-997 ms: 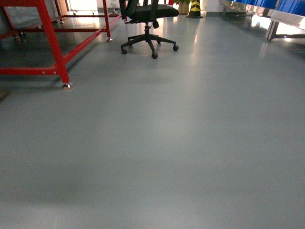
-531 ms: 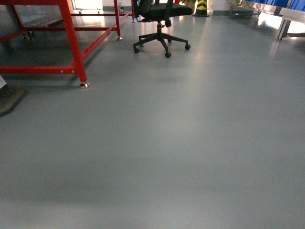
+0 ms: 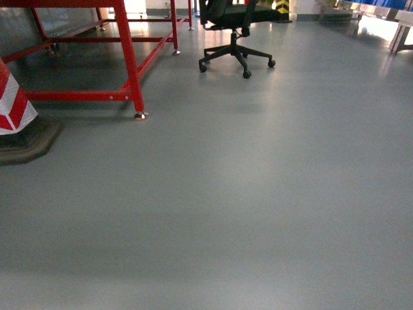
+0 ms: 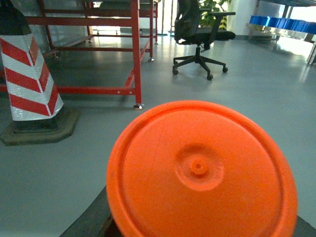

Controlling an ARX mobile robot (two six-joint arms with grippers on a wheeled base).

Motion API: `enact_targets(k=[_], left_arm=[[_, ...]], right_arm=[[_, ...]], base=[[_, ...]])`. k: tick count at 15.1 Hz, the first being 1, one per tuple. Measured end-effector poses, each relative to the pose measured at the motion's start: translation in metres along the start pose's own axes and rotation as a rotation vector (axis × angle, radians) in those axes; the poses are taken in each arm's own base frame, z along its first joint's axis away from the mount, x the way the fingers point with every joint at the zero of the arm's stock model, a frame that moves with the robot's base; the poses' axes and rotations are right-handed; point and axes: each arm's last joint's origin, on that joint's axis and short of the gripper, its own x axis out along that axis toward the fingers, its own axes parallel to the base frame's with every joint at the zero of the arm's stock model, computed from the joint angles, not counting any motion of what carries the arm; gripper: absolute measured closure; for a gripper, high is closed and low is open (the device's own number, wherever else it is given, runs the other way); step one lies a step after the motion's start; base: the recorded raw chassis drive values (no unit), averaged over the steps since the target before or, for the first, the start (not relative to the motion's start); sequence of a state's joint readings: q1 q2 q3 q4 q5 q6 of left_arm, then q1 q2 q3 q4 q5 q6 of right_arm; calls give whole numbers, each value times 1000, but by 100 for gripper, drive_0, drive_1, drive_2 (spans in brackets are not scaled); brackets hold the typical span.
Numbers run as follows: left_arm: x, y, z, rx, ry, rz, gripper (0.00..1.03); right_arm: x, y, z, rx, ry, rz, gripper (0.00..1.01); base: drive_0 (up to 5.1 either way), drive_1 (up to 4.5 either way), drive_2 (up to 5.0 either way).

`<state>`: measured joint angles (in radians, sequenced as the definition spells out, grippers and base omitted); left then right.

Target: Pick capacitor and pack into box

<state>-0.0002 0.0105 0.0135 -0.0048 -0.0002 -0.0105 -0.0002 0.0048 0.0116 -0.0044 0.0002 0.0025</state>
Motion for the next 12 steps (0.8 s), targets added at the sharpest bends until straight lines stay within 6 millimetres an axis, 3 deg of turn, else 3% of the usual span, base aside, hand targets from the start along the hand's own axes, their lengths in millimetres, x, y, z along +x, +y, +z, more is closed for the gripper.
enact_targets(k=[12], left_arm=[[0,0,0,0,2,0,59]], right_arm=[[0,0,0,0,0,0,3]], base=[[-499,241,241]])
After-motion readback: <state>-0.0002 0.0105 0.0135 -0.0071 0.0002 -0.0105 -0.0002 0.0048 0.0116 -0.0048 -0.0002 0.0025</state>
